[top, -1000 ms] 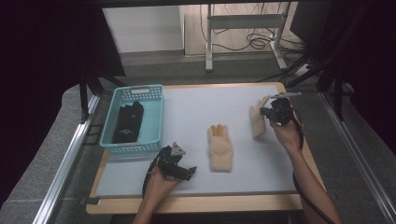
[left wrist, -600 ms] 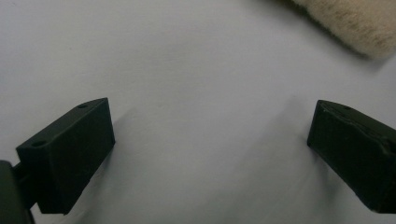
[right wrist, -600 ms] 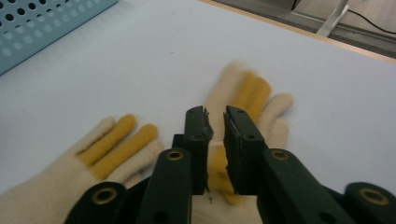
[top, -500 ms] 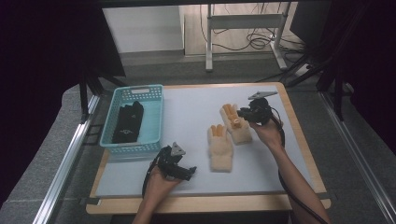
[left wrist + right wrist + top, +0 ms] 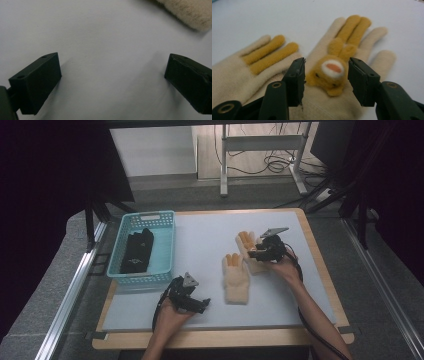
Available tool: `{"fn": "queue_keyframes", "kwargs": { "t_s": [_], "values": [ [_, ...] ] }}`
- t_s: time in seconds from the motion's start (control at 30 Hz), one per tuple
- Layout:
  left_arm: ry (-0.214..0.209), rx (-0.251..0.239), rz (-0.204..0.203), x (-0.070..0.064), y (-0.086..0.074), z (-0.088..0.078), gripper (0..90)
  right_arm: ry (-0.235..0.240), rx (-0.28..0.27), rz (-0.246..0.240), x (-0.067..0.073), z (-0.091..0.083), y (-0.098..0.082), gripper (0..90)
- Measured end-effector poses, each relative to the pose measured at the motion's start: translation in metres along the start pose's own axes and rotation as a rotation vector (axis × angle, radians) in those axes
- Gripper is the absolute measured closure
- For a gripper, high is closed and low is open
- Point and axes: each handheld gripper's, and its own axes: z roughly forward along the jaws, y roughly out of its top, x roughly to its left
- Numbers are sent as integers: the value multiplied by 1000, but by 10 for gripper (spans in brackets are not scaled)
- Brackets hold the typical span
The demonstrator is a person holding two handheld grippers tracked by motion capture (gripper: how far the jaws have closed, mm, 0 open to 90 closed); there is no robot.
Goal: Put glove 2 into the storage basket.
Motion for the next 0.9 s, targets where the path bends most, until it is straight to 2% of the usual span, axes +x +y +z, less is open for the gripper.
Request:
{"fn": "queue_keyframes", "kwargs": {
  "t_s": [0.07,0.13,0.17,0.27,0.3,0.33,0.37,0.4,0.43,0.47,0.5,0.53,0.6,0.67,0.73,0.77,0.83,0.9],
  "values": [
    [1,-3,-5,0,0,0,8,-17,30,-19,2,7,-2,455],
    [1,-2,-3,0,0,0,8,-37,46,-28,3,11,-4,488],
    [1,-2,-3,0,0,0,8,-42,45,1,1,11,-4,539],
    [1,-2,-3,0,0,0,8,-64,38,20,0,9,-3,590],
    [1,-2,-3,0,0,0,8,-138,27,51,0,5,-2,628],
    [1,-2,-3,0,0,0,8,-138,27,51,0,5,-2,628],
    [1,-2,-3,0,0,0,8,-210,-4,116,-3,0,-2,687],
    [1,-2,-3,0,0,0,8,-210,-4,116,-3,0,-2,687],
    [1,-2,-3,0,0,0,8,-215,-49,184,-8,-4,-3,680],
    [1,-2,-3,0,0,0,8,-215,-49,184,-8,-4,-3,680],
    [1,-2,-3,0,0,0,8,-212,-56,193,-10,-4,-2,616],
    [1,-1,-3,0,0,0,8,-205,-33,168,-11,-3,-1,532],
    [0,0,1,0,0,0,8,-207,-33,148,-13,-5,-1,521],
    [0,0,-1,0,0,0,8,-166,-34,131,-19,-7,-1,509],
    [0,0,-1,0,0,0,8,-131,-12,78,-23,-6,0,498],
    [0,0,-1,0,0,0,8,-131,-12,78,-23,-6,0,498],
    [0,0,-1,0,0,0,8,-82,20,-11,-29,-2,1,467],
    [0,-1,-1,0,0,0,8,-48,31,-46,-32,3,2,445]
  ]
}}
